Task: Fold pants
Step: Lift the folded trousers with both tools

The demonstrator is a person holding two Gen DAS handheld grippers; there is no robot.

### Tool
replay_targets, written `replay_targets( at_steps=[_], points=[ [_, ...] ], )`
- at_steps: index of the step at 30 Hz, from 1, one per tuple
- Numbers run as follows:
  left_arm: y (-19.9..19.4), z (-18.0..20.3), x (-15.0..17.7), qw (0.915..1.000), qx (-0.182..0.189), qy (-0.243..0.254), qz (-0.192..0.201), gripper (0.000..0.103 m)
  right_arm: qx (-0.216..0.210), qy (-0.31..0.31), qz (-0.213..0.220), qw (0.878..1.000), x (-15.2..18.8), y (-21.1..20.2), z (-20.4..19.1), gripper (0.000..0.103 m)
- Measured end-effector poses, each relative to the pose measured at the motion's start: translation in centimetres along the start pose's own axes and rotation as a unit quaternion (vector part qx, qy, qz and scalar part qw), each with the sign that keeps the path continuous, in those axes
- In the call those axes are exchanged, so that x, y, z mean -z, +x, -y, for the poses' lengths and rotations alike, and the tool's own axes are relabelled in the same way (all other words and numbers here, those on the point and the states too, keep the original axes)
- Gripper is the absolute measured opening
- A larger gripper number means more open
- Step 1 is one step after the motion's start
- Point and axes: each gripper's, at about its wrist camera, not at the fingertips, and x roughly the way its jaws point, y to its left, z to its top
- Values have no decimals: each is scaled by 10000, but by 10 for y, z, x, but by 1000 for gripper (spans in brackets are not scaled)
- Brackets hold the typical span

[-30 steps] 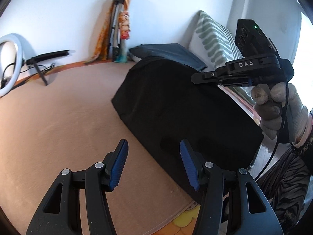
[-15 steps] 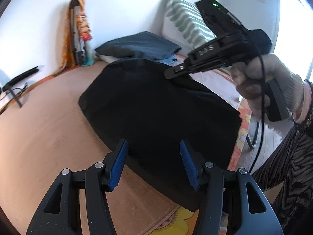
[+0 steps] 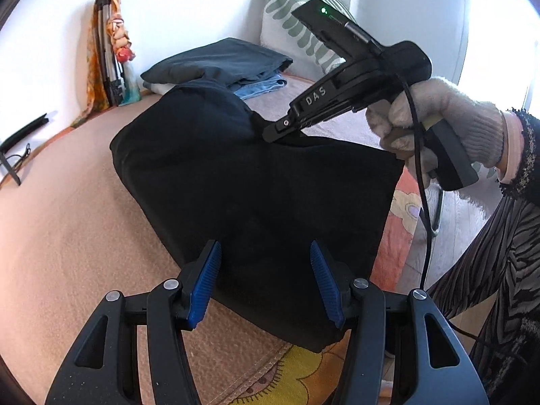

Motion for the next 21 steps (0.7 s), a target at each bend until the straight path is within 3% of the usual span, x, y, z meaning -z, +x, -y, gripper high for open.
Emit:
replay_targets(
  at_steps=[3, 9, 12, 14, 16, 17, 21],
  points=[
    [-4, -3, -2, 9998, 31, -170, 12, 54, -108, 64, 48, 9999, 0, -6, 3, 7],
    [-18, -19, -6, 9971, 272, -707, 28, 55, -228, -53, 222, 9995, 11, -32, 7, 40],
    [-23, -35, -8, 9917, 410, -1215, 35, 64, -322, -67, 192, 9993, 15, -32, 11, 52],
    [-23, -49, -10, 9855, 499, -1623, -38, 65, -421, -51, 103, 9990, 16, -29, 15, 60],
    [-22, -67, -10, 9744, 605, -2164, -108, 65, -600, 31, 50, 9982, 16, -25, 20, 60],
    [-21, -79, -9, 9645, 724, -2536, -141, 65, -723, 101, 30, 9973, 16, -23, 23, 60],
    [-18, -101, -6, 9430, 927, -3194, -73, 65, -1246, 370, -83, 9915, 15, -17, 35, 63]
  ],
)
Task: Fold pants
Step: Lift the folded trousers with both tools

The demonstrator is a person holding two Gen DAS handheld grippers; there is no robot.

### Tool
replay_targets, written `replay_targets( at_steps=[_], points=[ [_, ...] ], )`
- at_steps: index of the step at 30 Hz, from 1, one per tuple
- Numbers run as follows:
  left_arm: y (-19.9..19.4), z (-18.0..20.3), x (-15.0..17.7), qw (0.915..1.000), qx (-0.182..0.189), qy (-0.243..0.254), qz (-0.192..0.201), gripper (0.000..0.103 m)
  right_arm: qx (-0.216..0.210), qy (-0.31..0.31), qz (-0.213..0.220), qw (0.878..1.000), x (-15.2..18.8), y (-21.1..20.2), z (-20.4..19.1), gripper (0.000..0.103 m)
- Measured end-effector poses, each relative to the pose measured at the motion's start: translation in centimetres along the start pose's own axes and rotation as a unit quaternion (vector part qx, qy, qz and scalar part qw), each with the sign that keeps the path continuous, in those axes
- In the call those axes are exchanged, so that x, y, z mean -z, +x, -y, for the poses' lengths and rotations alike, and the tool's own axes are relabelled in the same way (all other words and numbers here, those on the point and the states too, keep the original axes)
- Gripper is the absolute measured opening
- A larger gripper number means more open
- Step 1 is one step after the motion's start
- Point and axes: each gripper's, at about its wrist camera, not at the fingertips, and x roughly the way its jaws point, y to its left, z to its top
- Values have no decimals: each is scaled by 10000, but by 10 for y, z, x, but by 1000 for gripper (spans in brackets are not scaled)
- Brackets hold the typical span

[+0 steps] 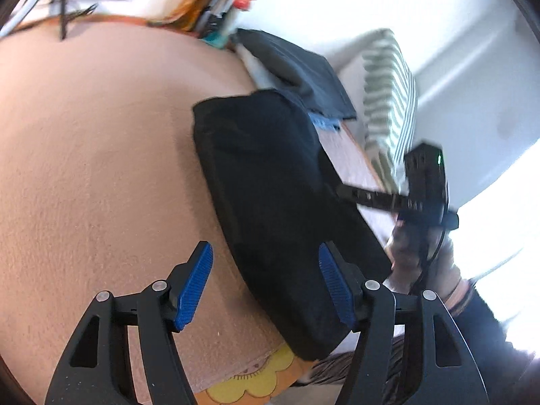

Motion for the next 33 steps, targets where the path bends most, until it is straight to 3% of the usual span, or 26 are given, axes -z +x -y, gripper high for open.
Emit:
replay_targets(
  at_steps=[5, 13, 21, 26, 28, 33],
  points=[
    [8, -9, -6, 9995, 166, -249, 18, 65, -249, 138, -94, 9996, 6, 6, 8, 65],
    [31, -18, -10, 9967, 427, -618, -303, 65, -693, 331, -20, 9970, 12, 3, 20, 67],
    [39, -18, -13, 9959, 567, -686, -149, 65, -1171, 458, -46, 9921, 15, 13, 21, 66],
    [46, -10, -16, 9968, 517, -608, -94, 64, -1213, 572, -59, 9909, 17, 22, 19, 42],
    [49, -7, -17, 9977, 426, -518, -87, 63, -1091, 516, -37, 9927, 18, 22, 15, 38],
    [54, 13, -13, 9997, -161, 205, -22, 58, -710, 36, 170, 9973, 16, 13, -8, 26]
  ],
)
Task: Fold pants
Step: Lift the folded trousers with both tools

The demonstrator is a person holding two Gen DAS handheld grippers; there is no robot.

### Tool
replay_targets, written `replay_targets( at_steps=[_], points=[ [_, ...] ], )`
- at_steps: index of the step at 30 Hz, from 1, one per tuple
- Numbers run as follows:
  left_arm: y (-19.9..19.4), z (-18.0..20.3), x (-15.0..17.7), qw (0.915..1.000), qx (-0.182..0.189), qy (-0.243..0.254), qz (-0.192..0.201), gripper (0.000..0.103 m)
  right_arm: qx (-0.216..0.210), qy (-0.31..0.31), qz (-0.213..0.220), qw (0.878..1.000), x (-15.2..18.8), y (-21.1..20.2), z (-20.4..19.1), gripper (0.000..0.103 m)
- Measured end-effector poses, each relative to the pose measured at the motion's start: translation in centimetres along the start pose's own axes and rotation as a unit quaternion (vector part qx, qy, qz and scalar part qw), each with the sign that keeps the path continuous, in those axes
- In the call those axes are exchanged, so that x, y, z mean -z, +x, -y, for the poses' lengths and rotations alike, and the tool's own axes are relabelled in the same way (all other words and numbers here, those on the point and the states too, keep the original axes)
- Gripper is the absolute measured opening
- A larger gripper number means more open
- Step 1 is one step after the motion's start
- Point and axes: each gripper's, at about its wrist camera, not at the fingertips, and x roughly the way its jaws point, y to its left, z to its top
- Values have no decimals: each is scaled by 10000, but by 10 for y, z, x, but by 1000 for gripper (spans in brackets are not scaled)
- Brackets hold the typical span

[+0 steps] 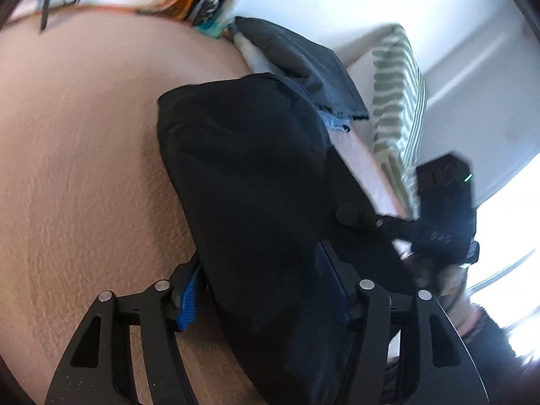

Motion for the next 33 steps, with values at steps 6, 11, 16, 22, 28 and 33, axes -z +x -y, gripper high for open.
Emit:
replay_targets(
  at_steps=[6, 11, 16, 22, 28, 33],
  points=[
    [-5, 4, 2, 9991, -215, 306, 208, 37, 384, -536, 184, 9977, -1, -4, -30, 19],
    [-17, 18, 0, 9949, -349, 820, 481, 25, 677, -1023, 305, 9920, -2, -7, -52, 17],
    [-22, 33, 1, 9891, -458, 1243, 641, 23, 842, -1319, 431, 9867, 1, -13, -67, 16],
    [-24, 40, -2, 9867, -441, 1377, 739, 20, 898, -1411, 595, 9841, 5, -26, -71, 16],
    [-34, 52, -5, 9820, -420, 1582, 946, 20, 927, -1540, 848, 9800, 3, -41, -83, 16],
    [-40, 65, -12, 9769, -394, 1782, 1108, 20, 928, -1592, 1077, 9770, -3, -54, -90, 16]
  ],
)
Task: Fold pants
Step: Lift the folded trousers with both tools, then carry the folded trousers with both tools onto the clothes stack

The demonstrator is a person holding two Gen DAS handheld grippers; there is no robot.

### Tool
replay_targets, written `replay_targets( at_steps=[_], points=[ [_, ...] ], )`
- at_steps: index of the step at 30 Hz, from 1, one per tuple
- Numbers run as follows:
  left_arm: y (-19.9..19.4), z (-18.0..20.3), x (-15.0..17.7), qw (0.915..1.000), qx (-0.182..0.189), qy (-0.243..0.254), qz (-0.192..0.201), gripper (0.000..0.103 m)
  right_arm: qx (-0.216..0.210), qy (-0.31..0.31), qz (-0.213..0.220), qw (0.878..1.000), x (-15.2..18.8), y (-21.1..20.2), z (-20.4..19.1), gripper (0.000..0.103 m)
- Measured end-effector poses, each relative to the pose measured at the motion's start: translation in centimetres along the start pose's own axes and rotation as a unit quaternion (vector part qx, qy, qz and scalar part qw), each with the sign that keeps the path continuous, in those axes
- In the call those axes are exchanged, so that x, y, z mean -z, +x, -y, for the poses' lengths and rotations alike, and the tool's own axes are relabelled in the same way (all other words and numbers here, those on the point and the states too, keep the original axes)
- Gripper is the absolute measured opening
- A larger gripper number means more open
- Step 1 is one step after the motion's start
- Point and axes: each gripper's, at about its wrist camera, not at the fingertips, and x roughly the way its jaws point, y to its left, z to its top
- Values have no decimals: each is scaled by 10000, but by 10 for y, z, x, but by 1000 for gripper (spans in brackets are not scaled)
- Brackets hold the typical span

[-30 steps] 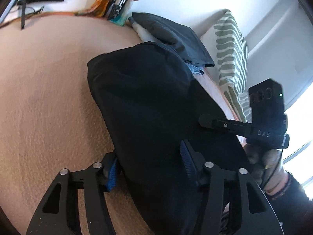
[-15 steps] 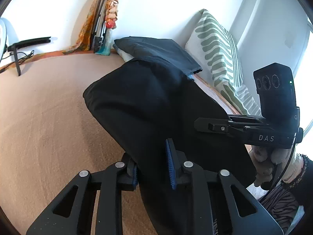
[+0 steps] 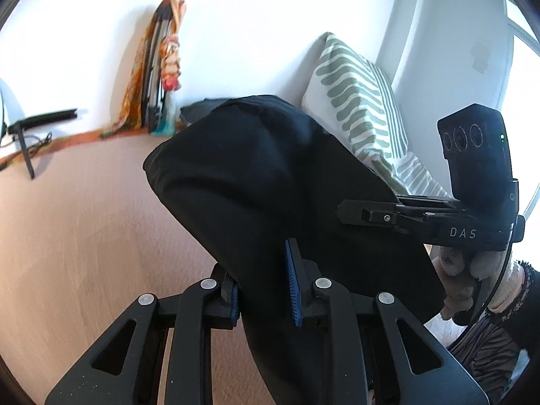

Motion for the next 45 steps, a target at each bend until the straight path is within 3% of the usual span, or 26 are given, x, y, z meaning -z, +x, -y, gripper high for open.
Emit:
replay_targets(
  at_steps=[14, 22, 30, 37, 45],
  points=[
    [34, 19, -78, 9990, 337, 207, 223, 20, 298, 32, 554, 9980, -55, -33, 34, 16],
    [83, 32, -138, 9982, 358, 359, 308, 20, 404, 64, 694, 9967, -115, -29, 90, 15],
    [148, 26, -195, 9981, 275, 415, 368, 20, 528, -78, 634, 9966, -183, 4, 158, 15],
    [206, 6, -216, 9994, 190, 197, 192, 20, 464, -78, 408, 9981, -211, 48, 214, 15],
    [255, -17, -202, 9999, 12, -60, -108, 20, 230, 272, 59, 9993, -207, 92, 272, 15]
  ],
)
